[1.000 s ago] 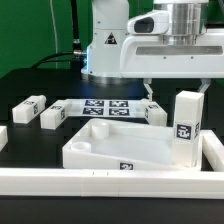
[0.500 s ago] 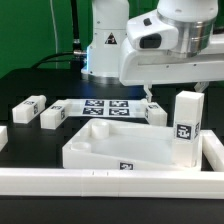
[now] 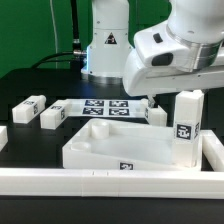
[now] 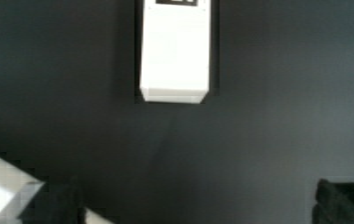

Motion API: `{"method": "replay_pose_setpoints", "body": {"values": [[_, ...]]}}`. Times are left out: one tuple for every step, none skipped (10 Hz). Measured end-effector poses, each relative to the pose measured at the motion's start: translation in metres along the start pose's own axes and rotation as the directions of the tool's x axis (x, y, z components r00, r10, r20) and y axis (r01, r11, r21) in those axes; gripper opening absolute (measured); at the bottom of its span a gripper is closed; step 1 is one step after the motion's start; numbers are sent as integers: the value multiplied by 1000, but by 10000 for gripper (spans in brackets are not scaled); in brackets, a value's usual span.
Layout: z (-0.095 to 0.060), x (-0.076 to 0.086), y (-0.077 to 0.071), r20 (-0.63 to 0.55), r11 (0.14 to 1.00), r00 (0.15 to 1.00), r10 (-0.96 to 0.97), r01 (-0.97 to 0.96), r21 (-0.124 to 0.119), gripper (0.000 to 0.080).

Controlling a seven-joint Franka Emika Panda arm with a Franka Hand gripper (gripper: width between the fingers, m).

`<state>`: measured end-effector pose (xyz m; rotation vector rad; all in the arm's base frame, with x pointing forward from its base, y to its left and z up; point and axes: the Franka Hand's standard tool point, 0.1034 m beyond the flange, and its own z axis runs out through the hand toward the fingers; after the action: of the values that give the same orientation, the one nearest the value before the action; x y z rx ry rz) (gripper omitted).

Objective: Assemble desk

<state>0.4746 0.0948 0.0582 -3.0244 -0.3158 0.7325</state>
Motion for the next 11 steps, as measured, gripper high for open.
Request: {"method": "replay_pose_setpoints", "body": {"values": [[0, 0, 1, -1, 1000, 1000, 2, -2, 1, 649], [0, -1, 1, 8, 1000, 1000, 2, -2, 1, 649], [1, -1, 1, 19, 1000, 1000, 2, -2, 2, 649], [1, -2, 1, 22, 1000, 1000, 1, -1, 2, 649], [5, -7, 1, 89, 1000, 996, -16, 16, 3, 649], [13, -9, 2, 145, 999, 989, -34, 35, -6, 649], [18, -12, 4, 176, 999, 984, -41, 43, -10, 649], [22, -19, 5, 237, 999, 971, -34, 36, -3, 649], [23, -18, 4, 281, 999, 959, -33, 34, 0, 649], [24, -19, 4, 337, 999, 941, -33, 34, 4, 649], [25, -13, 4, 319, 999, 947, -33, 35, 2, 649]]}}
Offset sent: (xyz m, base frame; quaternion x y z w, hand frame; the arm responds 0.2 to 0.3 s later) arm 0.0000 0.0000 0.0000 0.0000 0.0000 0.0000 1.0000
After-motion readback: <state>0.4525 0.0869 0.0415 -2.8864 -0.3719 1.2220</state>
